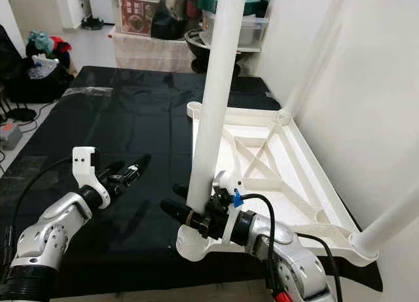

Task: Building children table

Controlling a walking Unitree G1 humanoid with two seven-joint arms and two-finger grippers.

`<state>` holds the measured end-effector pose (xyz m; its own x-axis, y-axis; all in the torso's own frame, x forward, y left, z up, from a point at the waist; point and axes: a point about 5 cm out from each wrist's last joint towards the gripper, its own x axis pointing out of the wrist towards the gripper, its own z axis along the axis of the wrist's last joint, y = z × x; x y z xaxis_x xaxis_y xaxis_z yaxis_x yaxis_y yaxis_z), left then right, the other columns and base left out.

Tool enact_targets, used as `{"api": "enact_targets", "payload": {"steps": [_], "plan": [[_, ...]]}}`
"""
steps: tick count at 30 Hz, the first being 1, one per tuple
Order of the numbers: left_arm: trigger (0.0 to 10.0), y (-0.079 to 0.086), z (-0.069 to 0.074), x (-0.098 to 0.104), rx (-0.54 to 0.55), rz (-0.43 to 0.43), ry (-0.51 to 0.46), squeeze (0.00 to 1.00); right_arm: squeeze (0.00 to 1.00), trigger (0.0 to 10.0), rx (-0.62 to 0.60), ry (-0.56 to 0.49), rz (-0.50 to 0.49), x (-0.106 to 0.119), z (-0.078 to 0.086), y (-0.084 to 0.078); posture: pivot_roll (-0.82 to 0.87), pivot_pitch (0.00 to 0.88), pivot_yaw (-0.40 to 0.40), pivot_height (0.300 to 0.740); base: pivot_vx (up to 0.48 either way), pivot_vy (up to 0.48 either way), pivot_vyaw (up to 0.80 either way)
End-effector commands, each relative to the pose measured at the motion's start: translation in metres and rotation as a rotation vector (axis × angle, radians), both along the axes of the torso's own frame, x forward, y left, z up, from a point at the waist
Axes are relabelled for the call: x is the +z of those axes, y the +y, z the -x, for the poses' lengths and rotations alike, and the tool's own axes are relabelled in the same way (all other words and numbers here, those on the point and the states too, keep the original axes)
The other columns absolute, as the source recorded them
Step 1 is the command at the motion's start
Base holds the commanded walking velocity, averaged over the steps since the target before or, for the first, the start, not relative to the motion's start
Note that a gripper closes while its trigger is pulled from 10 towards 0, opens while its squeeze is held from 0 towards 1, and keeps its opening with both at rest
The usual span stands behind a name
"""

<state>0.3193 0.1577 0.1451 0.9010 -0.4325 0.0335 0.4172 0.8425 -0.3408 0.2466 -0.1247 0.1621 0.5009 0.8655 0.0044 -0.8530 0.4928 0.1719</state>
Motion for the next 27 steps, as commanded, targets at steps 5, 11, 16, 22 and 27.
{"api": "enact_targets", "payload": {"steps": [5,11,16,22,27], "plan": [[10.0,0.003,0.002,-0.001,-0.008,-0.010,0.013,0.00,0.00,0.0,-0.049,0.023,0.003,-0.014,-0.004,-0.002,0.09,0.000,-0.098,0.740,0.000,0.000,0.00],[10.0,0.003,0.002,-0.001,-0.006,-0.012,0.017,0.00,0.00,0.0,-0.113,0.046,0.010,-0.026,-0.009,-0.006,0.10,0.000,-0.101,0.740,0.000,0.000,0.00],[10.0,0.004,0.002,-0.002,-0.004,-0.012,0.018,0.00,0.00,0.0,-0.124,0.049,0.016,-0.030,-0.009,-0.007,0.10,0.000,-0.101,0.740,0.000,0.000,0.00],[10.0,0.003,0.002,-0.003,-0.007,-0.015,0.023,0.00,0.00,0.0,-0.254,0.073,0.007,-0.040,-0.006,-0.023,0.08,0.000,-0.088,0.740,0.000,0.000,0.00],[10.0,0.002,0.002,-0.003,-0.009,-0.015,0.023,0.00,0.00,0.0,-0.286,0.073,0.001,-0.042,-0.007,-0.026,0.08,0.000,-0.088,0.740,0.000,0.000,0.00]]}}
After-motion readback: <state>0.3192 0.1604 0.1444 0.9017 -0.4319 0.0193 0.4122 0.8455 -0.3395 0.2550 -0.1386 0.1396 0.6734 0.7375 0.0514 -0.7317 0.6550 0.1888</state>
